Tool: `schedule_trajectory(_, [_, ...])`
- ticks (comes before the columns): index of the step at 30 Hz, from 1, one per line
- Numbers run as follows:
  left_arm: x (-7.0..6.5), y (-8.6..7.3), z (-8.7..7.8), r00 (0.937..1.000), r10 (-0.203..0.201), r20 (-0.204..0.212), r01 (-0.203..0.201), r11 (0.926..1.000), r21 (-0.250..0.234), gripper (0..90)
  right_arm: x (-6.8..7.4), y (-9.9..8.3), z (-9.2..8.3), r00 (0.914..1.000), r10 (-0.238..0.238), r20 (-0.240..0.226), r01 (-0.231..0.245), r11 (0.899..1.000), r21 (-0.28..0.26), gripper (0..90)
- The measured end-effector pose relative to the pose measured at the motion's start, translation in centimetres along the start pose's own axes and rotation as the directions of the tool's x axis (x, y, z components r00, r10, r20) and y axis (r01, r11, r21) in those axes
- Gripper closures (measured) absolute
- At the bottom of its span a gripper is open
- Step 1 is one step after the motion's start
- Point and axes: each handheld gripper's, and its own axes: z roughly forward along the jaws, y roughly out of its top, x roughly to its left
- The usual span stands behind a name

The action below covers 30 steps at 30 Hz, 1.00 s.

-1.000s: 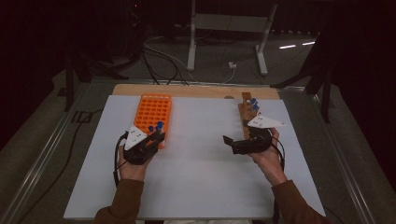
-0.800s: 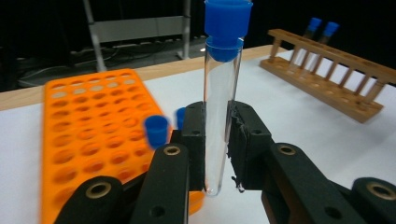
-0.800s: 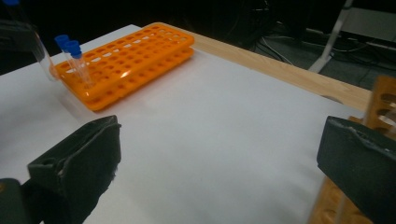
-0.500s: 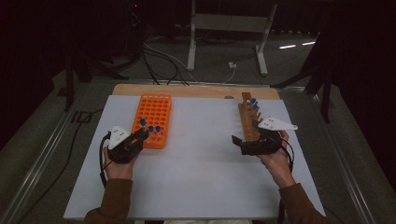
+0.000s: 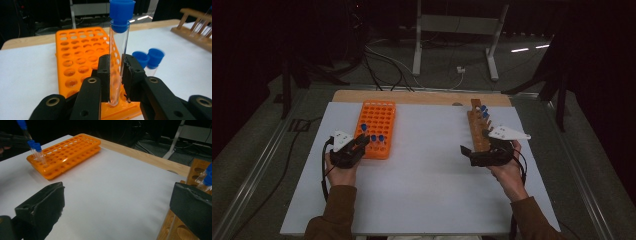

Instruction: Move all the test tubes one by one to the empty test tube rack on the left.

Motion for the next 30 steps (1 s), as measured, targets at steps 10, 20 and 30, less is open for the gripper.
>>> schedule_trajectory(10, [-0.2, -1.5, 1.3, 0.9993, 0.034, -0.018, -0.032, 0.9920, 0.122, 78.5, -0.3, -0.3, -0.1, 1.0000, 0.005, -0.001, -0.005, 1.000, 0.005, 0.0])
schedule_trajectory(20, [-0.5, -1.9, 1.6, 0.9980, 0.059, -0.023, -0.054, 0.9850, 0.164, 78.4, -0.3, -0.4, -0.1, 0.9999, 0.010, -0.005, -0.010, 1.000, 0.006, 0.0])
schedule_trajectory(30, [0.1, -2.3, 0.7, 0.9998, 0.008, -0.019, -0.006, 0.9927, 0.120, 66.6, -0.7, -0.5, -0.3, 0.9998, 0.020, 0.001, -0.020, 1.000, 0.002, 0.0])
